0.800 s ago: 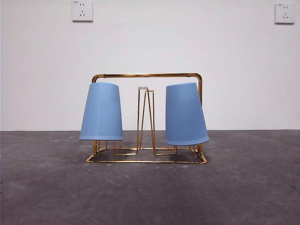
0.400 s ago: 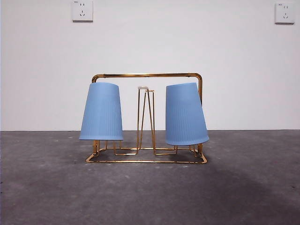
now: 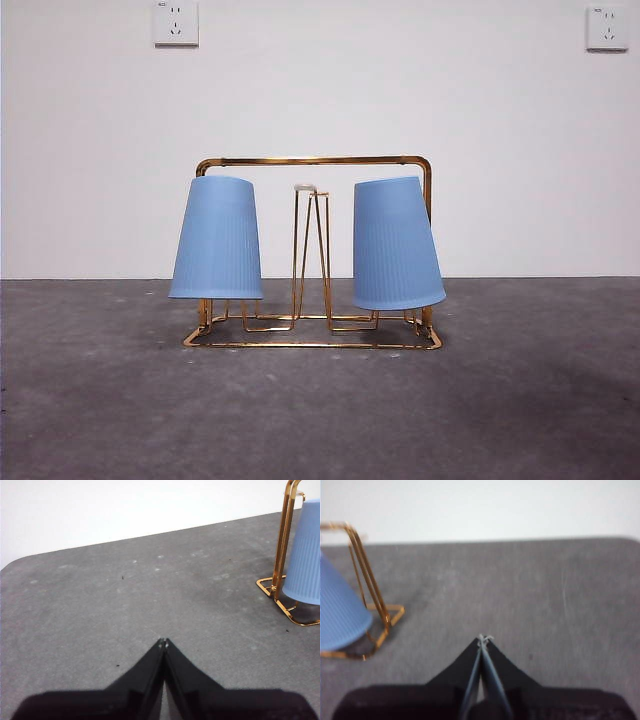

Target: Pick up cup 1,put cup 1 in the cup rack,pick up cup 2,put cup 2 in the cup rack

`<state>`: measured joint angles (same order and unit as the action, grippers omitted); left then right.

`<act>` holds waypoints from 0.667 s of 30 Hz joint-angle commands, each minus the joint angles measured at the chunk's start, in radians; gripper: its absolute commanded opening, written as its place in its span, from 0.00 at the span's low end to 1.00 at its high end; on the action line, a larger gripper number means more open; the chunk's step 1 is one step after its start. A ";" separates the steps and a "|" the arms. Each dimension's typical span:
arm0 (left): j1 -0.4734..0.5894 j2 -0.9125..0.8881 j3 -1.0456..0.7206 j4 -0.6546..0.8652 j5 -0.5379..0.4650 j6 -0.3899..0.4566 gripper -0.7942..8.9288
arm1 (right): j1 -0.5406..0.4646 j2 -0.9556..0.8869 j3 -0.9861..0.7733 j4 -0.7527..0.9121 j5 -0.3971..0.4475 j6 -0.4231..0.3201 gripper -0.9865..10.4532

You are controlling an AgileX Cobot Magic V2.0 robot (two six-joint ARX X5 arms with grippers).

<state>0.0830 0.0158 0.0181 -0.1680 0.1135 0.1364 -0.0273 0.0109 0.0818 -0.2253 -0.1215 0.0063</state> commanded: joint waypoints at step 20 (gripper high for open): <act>0.003 0.000 -0.010 0.005 -0.005 -0.010 0.08 | 0.008 -0.002 -0.063 0.040 0.002 -0.006 0.09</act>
<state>0.0830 0.0158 0.0181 -0.1680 0.1135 0.1364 -0.0196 0.0097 0.0296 -0.1894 -0.1211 0.0063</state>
